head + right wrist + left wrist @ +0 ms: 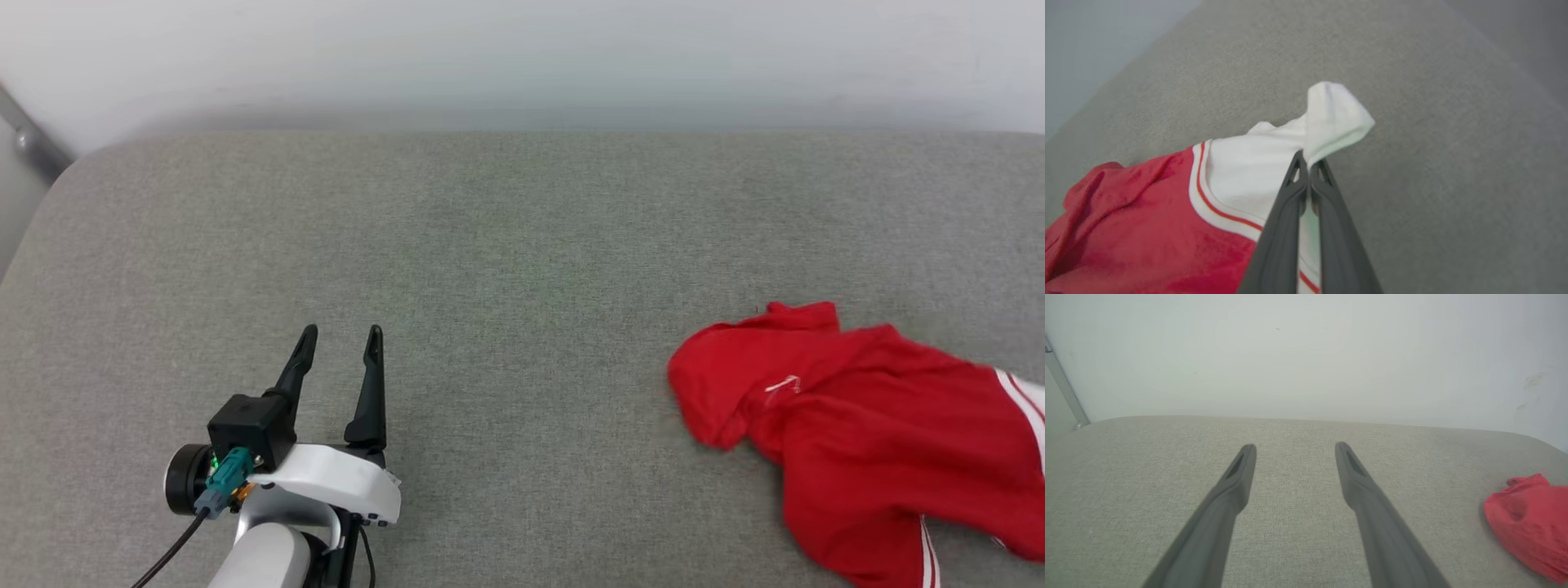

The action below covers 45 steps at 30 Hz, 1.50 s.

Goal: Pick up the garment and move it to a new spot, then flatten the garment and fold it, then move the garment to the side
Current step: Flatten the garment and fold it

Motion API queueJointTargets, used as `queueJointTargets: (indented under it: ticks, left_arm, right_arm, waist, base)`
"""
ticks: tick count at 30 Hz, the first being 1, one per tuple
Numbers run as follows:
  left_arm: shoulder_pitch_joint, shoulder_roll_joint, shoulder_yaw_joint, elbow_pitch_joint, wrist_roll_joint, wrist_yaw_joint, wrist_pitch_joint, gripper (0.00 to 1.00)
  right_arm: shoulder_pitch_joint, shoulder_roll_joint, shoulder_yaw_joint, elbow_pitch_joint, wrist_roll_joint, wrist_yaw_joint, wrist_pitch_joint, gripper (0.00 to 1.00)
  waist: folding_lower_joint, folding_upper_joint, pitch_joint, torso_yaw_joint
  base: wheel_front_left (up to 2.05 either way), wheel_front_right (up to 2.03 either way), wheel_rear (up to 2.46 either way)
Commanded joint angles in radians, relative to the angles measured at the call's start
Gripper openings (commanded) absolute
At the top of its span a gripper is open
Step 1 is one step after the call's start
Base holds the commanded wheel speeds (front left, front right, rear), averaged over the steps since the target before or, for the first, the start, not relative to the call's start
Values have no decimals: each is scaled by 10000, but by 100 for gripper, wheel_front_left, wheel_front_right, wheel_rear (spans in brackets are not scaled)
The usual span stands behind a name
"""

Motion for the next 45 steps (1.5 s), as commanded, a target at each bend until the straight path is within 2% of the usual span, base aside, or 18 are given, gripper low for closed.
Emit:
queueJointTargets:
  ticks: [1, 3, 4, 5, 6, 10, 18, 22, 26, 30, 35, 40, 45]
  left_arm:
    - [70, 51, 26, -50, -17, 43, 23, 100]
    - [118, 111, 32, -94, -38, 56, 76, 100]
    - [137, 137, 42, -118, -46, 75, 92, 100]
    - [152, 162, 49, -140, -54, 80, 121, 100]
    - [172, 195, 63, -161, -63, 96, 133, 100]
    - [268, 289, 117, -280, -97, 174, 241, 100]
    - [496, 428, 104, -415, -108, 312, 336, 100]
    - [714, 453, 113, -455, -182, 384, 404, 100]
    - [969, 511, 144, -548, -218, 498, 426, 100]
    - [1216, 588, 147, -644, -273, 554, 519, 100]
    - [1330, 602, 125, -849, -254, 664, 598, 100]
    - [1307, 580, 60, -934, -275, 680, 624, 100]
    - [1038, 497, -60, -965, -250, 603, 543, 100]
  right_arm:
    - [315, 161, -350, 387, 30, -5, -253, 0]
    - [606, 350, -661, 1017, -4, -3, -600, 0]
    - [631, 418, -744, 1294, 43, -3, -806, 10]
    - [662, 455, -780, 1533, 30, -3, -1082, 71]
    - [642, 494, -733, 1738, 16, -3, -1382, 100]
    - [331, 450, -108, 2057, 181, -3, -2790, 100]
    - [525, -243, 1619, 1234, -178, -5, -6159, 100]
    - [892, -247, 2353, 627, -446, -5, -6941, 100]
    - [1477, -17, 3035, -198, -740, -5, -6978, 100]
    - [2245, 261, 3723, -1096, -820, -5, -5905, 100]
    - [3051, 429, 4529, -2251, -810, -3, -2977, 100]
    - [3358, 271, 5509, -3673, -619, -5, 128, 100]
    - [2904, 254, 6324, -4540, -304, -3, 1976, 100]
  waist:
    - [0, -1, -36, -79]
    - [0, -1, -56, -121]
    - [0, -1, -52, -145]
    - [0, -1, -55, -167]
    - [0, -1, -63, -191]
    - [0, -1, -133, -249]
    - [0, -1, -542, -72]
    - [0, -1, -845, 1]
    - [0, -1, -1173, -46]
    - [0, -1, -1465, -60]
    - [0, -1, -1587, -52]
    - [0, -1, -1533, 19]
    - [0, -1, -1195, 241]
  base:
    - [0, 0, 0]
    - [0, 0, 0]
    - [0, 0, 0]
    - [0, 0, 0]
    - [0, 0, 0]
    - [0, 0, 0]
    - [0, 0, 0]
    - [0, 0, 0]
    - [0, 0, 0]
    - [0, 0, 0]
    - [0, 0, 0]
    - [0, 0, 0]
    - [0, 0, 0]
